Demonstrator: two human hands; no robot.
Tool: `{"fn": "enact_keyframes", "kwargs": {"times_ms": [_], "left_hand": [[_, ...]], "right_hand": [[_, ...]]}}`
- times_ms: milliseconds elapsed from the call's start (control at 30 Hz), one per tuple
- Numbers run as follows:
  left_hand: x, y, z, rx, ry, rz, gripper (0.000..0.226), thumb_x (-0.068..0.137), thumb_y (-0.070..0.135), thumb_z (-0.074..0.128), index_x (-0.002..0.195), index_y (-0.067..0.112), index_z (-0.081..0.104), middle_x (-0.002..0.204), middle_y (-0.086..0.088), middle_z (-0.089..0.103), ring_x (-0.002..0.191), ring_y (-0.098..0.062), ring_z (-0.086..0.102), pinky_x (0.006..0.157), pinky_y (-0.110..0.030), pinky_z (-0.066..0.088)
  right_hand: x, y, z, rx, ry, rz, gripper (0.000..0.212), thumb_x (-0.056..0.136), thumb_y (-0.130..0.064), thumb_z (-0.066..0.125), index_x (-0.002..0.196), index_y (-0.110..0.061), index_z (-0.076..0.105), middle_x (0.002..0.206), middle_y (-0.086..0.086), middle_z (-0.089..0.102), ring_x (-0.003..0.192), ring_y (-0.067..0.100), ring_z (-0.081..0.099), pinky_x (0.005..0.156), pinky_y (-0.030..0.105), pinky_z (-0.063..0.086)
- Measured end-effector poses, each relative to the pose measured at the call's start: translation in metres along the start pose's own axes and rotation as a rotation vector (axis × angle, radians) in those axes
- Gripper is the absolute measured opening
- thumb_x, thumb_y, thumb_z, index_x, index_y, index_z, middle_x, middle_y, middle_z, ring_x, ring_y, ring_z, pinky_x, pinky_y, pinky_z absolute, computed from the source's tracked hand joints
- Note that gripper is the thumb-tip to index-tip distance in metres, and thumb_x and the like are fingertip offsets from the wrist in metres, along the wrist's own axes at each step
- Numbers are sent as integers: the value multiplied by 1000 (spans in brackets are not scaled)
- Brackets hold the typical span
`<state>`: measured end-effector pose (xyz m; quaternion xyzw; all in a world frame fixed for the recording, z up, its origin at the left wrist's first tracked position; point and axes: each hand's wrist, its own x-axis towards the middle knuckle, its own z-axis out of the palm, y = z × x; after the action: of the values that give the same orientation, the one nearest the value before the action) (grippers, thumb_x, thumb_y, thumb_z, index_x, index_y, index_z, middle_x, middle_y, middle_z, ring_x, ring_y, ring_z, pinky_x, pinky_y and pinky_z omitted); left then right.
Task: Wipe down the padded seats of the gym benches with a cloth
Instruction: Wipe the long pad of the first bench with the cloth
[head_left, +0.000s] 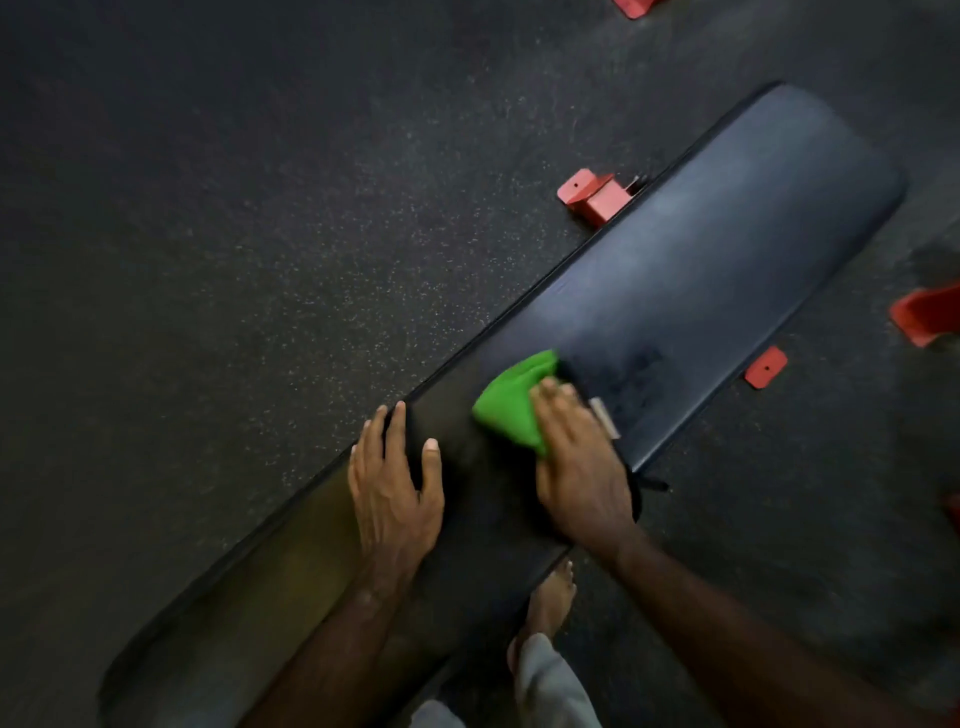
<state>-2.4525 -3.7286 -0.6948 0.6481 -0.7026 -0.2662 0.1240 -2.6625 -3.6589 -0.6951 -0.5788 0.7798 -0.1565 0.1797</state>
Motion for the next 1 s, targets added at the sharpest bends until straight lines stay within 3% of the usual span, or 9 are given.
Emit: {"fn": "enact_keyframes", "kwargs": {"times_ms": [67,100,233,300,433,600,800,933,1000], "left_hand": [[1,-6,-1,4,1,-22,60,102,49,39,157,22,38,163,-4,37,151,-25,29,124,-46,19],[1,-10,-1,4,9,-31,60,103,48,39,157,22,39,162,-5,38,151,-25,30,125,-46,19],[-1,-16,-2,-31,2,-46,60,102,45,32,156,21,40,161,-5,40,150,-24,32,126,-46,18],[-1,-13,-4,-44,22,-65,60,102,48,32,155,21,41,159,-3,43,149,-23,34,125,-45,18],[2,-19,-8,-42,46,-98,62,102,50,31,153,19,45,155,-4,48,147,-23,38,125,-44,20],[2,-24,-8,-57,61,-79,60,102,49,32,148,15,50,149,-6,54,141,-27,45,122,-50,27],[1,-30,-10,-56,36,-90,61,103,52,30,150,19,48,152,-1,51,144,-21,42,124,-45,22],[1,-32,-10,-87,68,-109,63,103,53,32,137,6,55,137,-14,60,131,-34,52,115,-54,36],[-2,-32,-14,-80,77,-127,65,102,53,33,143,7,52,144,-13,57,137,-32,48,119,-49,32]], "right_hand": [[10,-25,6,66,105,252,79,84,-9,56,160,-8,32,168,10,29,156,30,24,129,38,14],[7,-39,13,52,59,193,81,86,-10,57,161,-9,28,169,9,27,157,30,22,128,42,18],[7,-34,16,-98,-276,-511,75,92,-21,48,163,-19,24,170,1,23,158,21,19,129,38,17],[35,-21,10,-83,-182,-410,72,90,-18,48,160,-16,34,167,4,32,155,22,28,127,40,24],[57,-53,20,21,39,91,76,85,-12,55,159,-8,35,165,11,34,154,32,29,124,48,29],[53,-46,29,-120,-324,-637,73,90,-25,43,162,-18,30,168,4,29,156,25,24,127,43,25],[72,-75,33,3,16,-37,69,85,-16,52,152,-6,46,158,15,46,149,33,38,122,51,32],[58,-85,39,-64,-291,-534,66,92,-26,45,155,-11,42,160,10,43,152,29,34,126,44,24],[79,-68,28,-75,-268,-529,63,89,-26,49,151,-10,49,154,12,51,146,30,43,124,43,31]]}}
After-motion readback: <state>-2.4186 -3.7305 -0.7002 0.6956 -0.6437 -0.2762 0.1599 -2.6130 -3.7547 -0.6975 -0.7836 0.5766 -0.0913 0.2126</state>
